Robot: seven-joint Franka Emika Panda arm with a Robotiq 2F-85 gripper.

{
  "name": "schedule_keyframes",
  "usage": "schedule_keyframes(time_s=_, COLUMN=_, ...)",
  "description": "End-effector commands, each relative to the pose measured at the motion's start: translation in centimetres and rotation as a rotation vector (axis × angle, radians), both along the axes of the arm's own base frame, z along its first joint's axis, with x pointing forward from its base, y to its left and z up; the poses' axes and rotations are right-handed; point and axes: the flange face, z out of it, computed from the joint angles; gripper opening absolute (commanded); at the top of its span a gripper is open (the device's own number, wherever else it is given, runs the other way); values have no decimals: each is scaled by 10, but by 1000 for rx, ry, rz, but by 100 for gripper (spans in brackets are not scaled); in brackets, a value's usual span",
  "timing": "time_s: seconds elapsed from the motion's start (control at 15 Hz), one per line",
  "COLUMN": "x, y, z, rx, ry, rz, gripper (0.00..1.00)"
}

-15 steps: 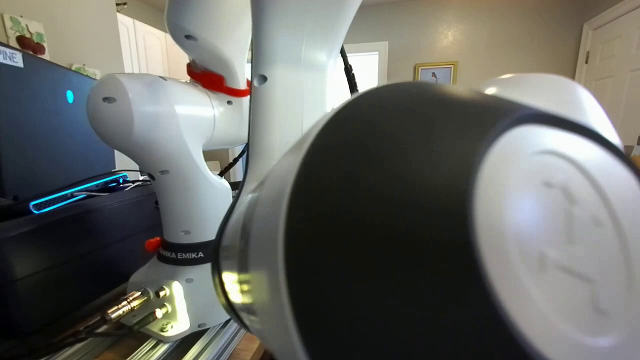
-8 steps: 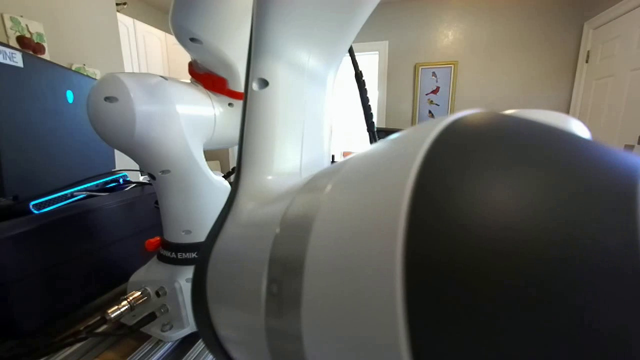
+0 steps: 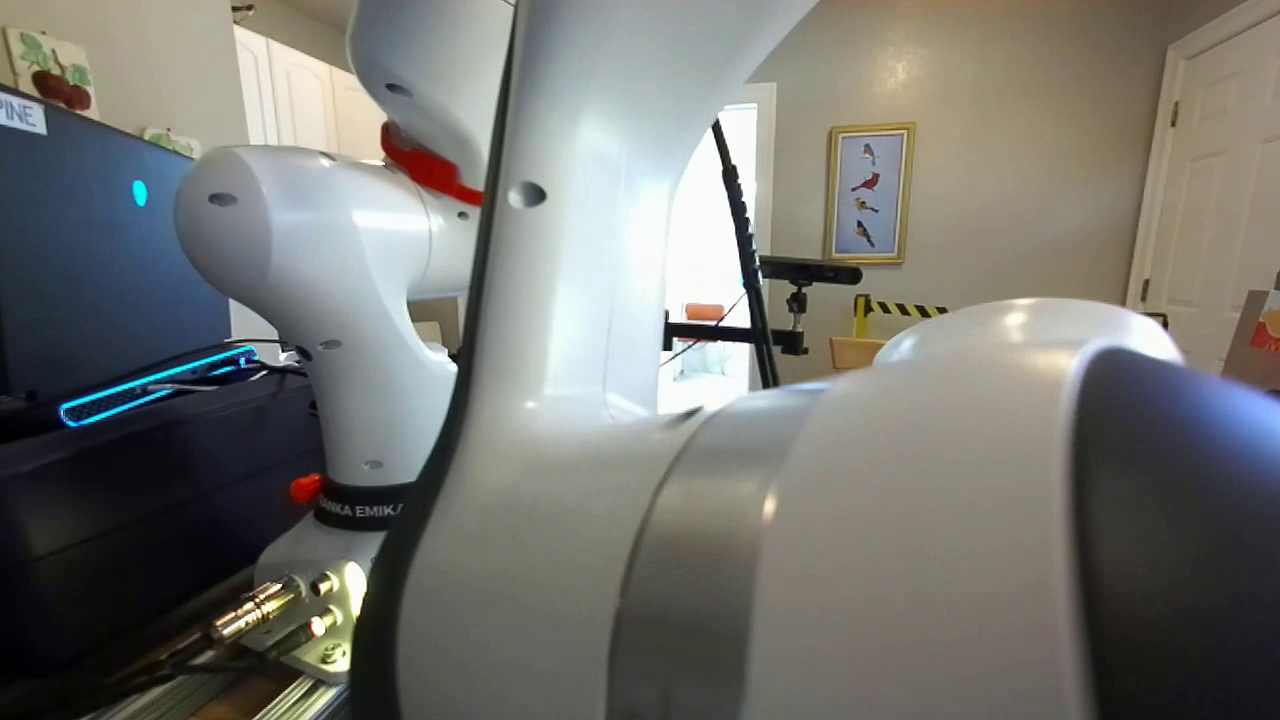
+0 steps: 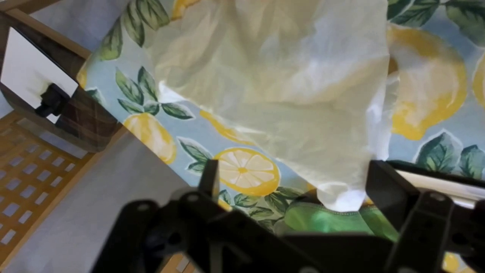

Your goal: Use the white napkin to wipe the white bowl then throw it in the bin.

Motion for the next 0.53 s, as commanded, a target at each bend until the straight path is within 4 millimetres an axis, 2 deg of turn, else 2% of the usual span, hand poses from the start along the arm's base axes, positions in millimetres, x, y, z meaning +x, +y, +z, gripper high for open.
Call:
schedule_keyframes(time_s=0.0, x=6, y=-2, z=-9, rx=-2, ry=-21, rz=-2, gripper=72)
schedule_keyframes(time_s=0.13, x=6, y=-1, z=-12, rx=1, ry=-25, rz=-5, gripper=69)
schedule_keyframes(time_s=0.47, x=5, y=4, z=-20, rx=20, ry=-32, rz=-22, gripper=29)
